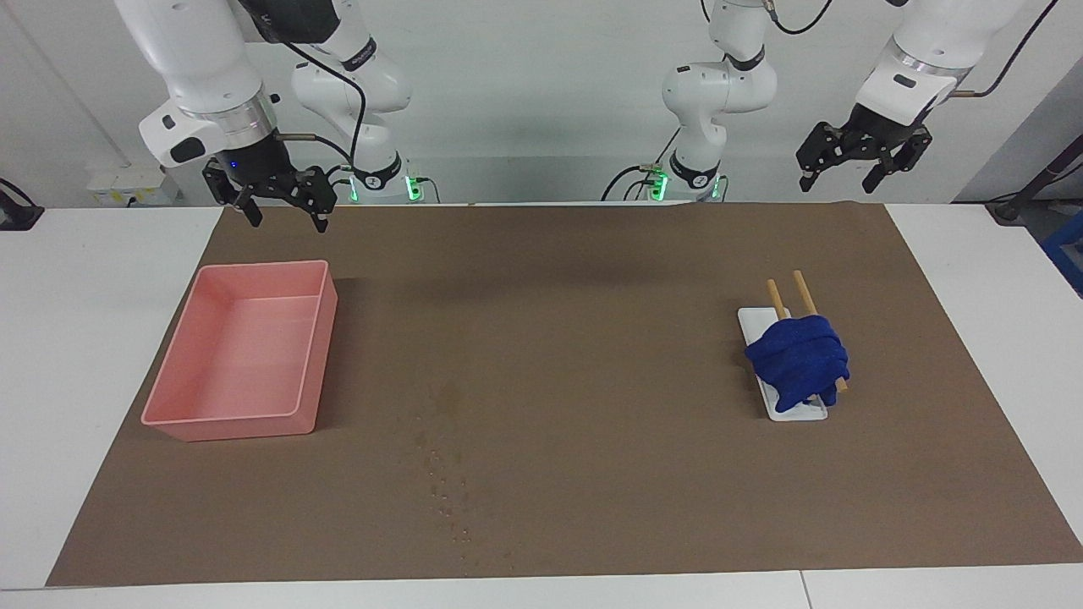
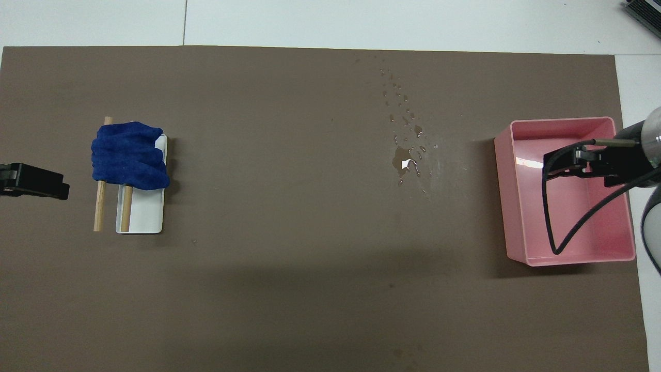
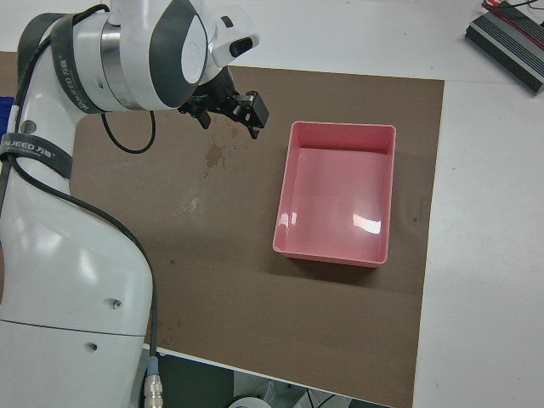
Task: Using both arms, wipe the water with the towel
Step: 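Move the left gripper toward the blue towel on the white tray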
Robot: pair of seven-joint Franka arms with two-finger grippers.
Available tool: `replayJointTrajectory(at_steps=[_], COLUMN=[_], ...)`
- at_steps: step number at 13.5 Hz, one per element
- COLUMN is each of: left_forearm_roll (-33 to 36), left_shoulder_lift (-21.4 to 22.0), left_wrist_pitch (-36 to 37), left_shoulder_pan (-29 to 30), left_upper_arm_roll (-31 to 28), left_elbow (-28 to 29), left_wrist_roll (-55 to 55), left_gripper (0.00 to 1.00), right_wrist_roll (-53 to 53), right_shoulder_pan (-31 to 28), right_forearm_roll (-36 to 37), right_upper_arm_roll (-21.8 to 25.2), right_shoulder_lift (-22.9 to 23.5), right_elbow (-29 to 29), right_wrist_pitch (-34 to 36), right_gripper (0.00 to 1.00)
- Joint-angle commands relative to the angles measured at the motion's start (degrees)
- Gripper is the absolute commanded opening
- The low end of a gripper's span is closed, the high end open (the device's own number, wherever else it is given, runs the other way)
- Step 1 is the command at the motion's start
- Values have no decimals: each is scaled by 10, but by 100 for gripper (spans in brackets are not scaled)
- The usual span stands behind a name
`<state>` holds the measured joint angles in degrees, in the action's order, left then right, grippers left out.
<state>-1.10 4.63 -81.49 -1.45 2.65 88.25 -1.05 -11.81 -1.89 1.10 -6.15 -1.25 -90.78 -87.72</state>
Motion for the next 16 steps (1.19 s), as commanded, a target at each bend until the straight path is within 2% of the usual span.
replayJointTrajectory(at_steps=[1,3,5,10,12,14,16], left_forearm_roll=[9,8,9,8,8,7,5], left_shoulder_lift=[16,17,32,39,14,-34,-61], left_wrist_pitch=[-16,-16,-34,-233,-351,-401,-471], left_shoulder_pan=[-7,-2,4,46,54,55,51], left_upper_arm_roll=[-4,-4,-11,-15,-15,-15,-15], left_elbow=[18,21,51,153,199,205,250], left_wrist_roll=[5,5,3,6,15,17,60], left_gripper=[100,100,100,100,100,100,100], right_wrist_roll=[18,18,18,18,18,18,19], right_shoulder_pan=[-10,-11,-11,-11,-11,-11,-11], right_forearm_roll=[0,0,0,0,0,0,0], right_upper_arm_roll=[-3,-3,-3,-3,-3,-3,-3], right_shoulder_lift=[-9,-12,-12,-12,-12,-12,-12], right_elbow=[-12,-14,-14,-14,-14,-14,-14], right_wrist_pitch=[2,2,2,3,4,4,4], right_gripper=[100,100,100,100,100,100,100])
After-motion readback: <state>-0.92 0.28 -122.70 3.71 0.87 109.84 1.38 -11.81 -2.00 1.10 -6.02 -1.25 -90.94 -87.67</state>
